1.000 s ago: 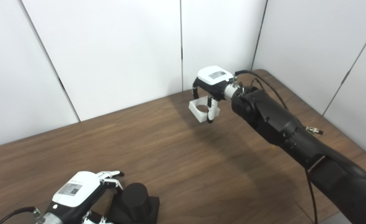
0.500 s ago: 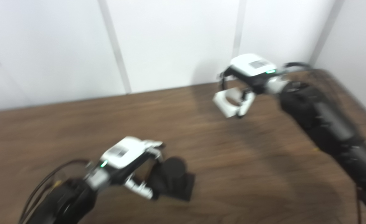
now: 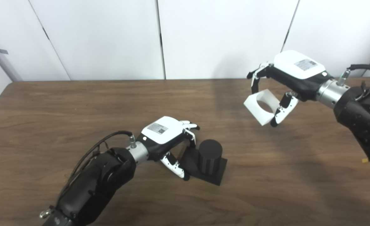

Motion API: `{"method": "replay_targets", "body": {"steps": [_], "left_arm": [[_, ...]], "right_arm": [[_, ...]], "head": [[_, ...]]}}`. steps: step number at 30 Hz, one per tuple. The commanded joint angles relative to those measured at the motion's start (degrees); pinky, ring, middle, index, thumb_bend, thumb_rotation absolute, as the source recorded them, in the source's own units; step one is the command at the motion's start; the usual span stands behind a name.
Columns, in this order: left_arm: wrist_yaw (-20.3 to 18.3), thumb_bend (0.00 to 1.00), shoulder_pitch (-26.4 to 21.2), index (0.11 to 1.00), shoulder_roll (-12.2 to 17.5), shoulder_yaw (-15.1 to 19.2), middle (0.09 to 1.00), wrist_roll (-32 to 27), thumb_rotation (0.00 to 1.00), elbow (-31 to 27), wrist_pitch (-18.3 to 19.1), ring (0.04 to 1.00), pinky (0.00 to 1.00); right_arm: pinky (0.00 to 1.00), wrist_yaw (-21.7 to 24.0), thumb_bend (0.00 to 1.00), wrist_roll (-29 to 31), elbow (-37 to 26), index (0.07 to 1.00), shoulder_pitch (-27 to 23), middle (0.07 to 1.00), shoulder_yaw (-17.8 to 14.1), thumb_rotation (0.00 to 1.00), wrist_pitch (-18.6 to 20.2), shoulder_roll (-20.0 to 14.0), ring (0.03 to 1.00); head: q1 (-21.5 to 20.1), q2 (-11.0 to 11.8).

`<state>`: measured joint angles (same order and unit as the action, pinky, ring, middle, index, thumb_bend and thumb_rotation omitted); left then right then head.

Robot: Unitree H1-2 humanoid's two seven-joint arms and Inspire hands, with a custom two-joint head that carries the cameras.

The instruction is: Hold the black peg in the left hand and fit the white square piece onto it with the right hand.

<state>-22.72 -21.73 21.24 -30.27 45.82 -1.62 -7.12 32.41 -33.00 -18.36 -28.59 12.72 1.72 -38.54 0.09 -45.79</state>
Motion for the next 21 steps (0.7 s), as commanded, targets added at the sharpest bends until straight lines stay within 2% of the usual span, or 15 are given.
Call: {"method": "replay_targets", "body": {"steps": [1,11,17,21], "left_arm": [[-2.12,0.52,1.22,0.488,-0.71,-1.62,0.91,0.58,0.07,2.77,0.65,0.917,0.79],[-1.99,0.52,1.2,0.488,-0.92,-1.28,0.908,0.48,0.07,2.84,0.66,0.911,0.8],[-1.97,0.52,1.13,0.488,-1.07,-1.23,0.907,0.4,0.07,3.15,0.44,0.912,0.8],[-2.24,0.52,1.09,0.488,-1.18,-1.31,0.908,0.71,0.07,2.96,0.75,0.914,0.8]], "right_arm": [[0.64,0.44,0.52,1.14,-3.19,0.48,-1.58,0.772,-0.93,0.13,-0.14,0.03,0.781],[0.63,4.06,0.52,1.71,-6.82,0.479,-1.33,0.776,-0.2,0.14,0.3,2.75,0.782],[0.63,4.65,0.52,1.83,-7.68,0.479,-0.63,0.77,0.31,0.13,0.34,4.79,0.778],[0.62,4.04,0.52,1.42,-6.75,0.479,0.17,0.767,1.28,0.14,-1.17,6.63,0.774]], "head": [[-0.18,-0.07],[-0.55,-0.1],[-0.89,-0.16],[-0.76,-0.33]]}}
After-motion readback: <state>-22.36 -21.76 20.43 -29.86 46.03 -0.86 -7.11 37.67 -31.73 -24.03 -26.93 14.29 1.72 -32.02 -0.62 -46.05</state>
